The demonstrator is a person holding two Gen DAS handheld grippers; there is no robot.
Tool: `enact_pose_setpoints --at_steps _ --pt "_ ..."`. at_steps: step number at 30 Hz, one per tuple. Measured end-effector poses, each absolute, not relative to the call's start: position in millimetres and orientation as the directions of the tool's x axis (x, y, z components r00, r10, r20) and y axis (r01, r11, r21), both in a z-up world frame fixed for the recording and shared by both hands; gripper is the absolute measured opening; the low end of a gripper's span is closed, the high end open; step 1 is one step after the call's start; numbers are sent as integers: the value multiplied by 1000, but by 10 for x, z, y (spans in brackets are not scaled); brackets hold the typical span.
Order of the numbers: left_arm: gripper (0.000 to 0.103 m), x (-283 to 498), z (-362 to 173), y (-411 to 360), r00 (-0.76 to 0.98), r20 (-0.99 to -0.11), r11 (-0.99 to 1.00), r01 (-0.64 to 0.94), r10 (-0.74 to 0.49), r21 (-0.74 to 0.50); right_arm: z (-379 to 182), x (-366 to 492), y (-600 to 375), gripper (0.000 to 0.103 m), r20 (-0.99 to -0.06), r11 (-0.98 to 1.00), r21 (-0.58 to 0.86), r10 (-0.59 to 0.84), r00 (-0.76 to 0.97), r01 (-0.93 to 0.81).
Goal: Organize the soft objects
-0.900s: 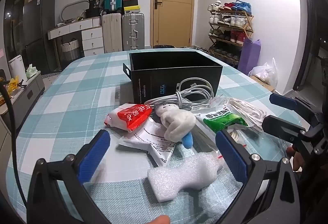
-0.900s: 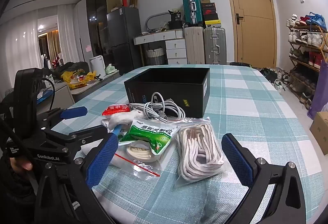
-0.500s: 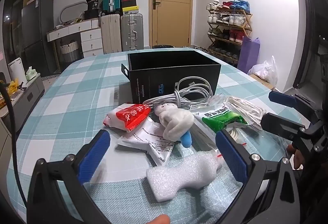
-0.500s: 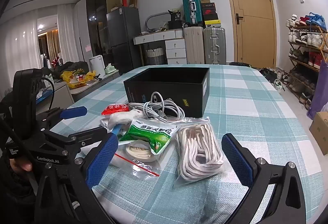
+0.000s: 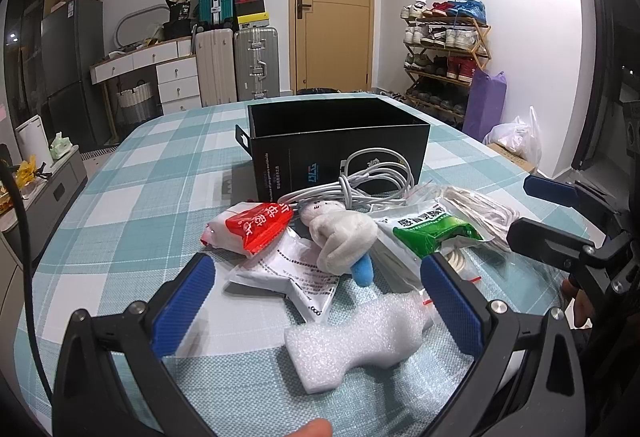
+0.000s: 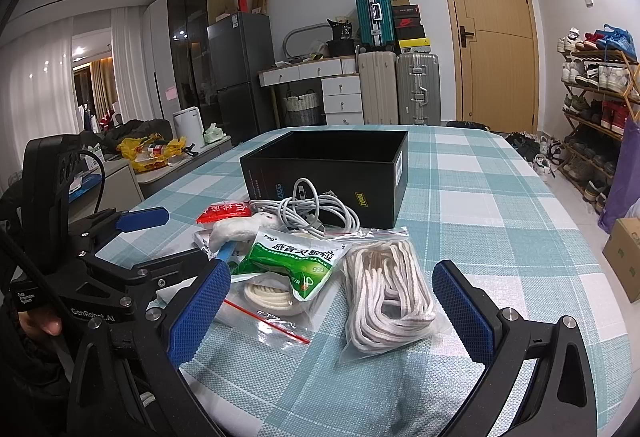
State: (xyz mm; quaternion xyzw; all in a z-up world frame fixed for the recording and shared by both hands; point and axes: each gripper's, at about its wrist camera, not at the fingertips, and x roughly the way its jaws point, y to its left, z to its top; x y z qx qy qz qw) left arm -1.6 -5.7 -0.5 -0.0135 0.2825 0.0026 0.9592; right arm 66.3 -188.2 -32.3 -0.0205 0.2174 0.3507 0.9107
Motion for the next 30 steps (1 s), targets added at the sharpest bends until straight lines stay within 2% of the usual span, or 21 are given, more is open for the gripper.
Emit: enact_pose_setpoints --at_steps 30 --pt "103 -23 -15 -99 839 -544 1000 1 -1 0 -321 660 -1889 103 -411 755 114 627 661 -645"
